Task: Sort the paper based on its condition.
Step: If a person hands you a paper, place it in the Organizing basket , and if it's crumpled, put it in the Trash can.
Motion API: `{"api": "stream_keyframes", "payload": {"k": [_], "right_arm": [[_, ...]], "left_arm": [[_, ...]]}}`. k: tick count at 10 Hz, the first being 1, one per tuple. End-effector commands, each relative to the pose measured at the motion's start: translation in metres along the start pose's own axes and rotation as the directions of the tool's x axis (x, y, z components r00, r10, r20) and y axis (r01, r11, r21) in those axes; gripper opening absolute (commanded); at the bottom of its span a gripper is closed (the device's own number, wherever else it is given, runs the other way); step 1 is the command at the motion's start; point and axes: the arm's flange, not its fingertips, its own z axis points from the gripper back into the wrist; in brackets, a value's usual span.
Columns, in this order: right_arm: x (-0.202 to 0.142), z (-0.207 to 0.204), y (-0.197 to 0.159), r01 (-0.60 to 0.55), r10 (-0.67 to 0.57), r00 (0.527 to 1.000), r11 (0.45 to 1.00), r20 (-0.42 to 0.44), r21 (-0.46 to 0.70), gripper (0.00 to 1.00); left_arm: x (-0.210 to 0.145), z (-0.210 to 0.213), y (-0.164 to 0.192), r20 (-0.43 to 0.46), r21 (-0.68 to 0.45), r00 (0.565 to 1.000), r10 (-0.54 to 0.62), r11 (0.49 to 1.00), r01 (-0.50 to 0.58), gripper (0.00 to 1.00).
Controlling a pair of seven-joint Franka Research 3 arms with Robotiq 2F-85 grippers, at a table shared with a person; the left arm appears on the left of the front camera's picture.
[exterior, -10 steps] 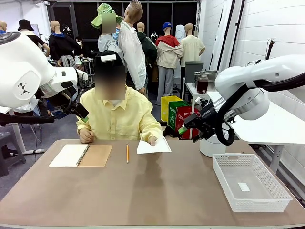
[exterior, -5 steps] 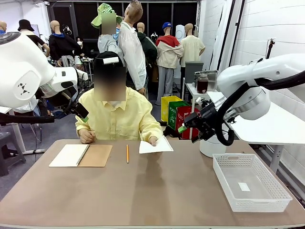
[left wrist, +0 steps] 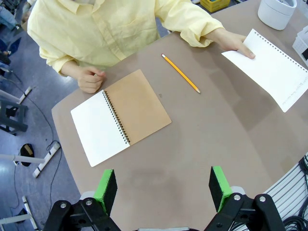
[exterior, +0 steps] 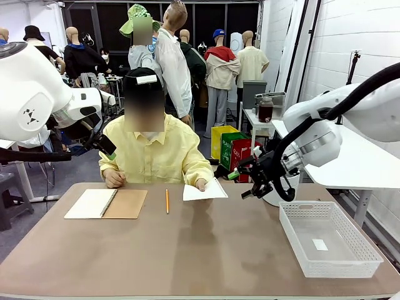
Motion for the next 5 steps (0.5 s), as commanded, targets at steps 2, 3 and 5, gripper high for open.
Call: {"api": "stream_keyframes", "payload": {"k": [2,3,5], "right_arm": [[0.026,-0.022,-0.011,0.087,-0.079,0.993,0.991,-0.083,0.102,1.0],[0.031,-0.028,-0.014,0.115,-0.103,0.99,0.985,-0.096,0.126,1.0],[0.037,-0.037,-0.013,0.139,-0.118,0.985,0.975,-0.127,0.172,1.0]], "left_arm": [[0.0,0.001,0.0,-0.006,-0.004,1.0,0.001,1.0,-0.001,1.0],[0.0,0.001,0.0,-0.006,-0.004,1.0,0.001,1.0,-0.001,1.0],[0.0,0.001,0.0,-0.006,-0.004,1.0,0.001,1.0,-0.001,1.0]]}}
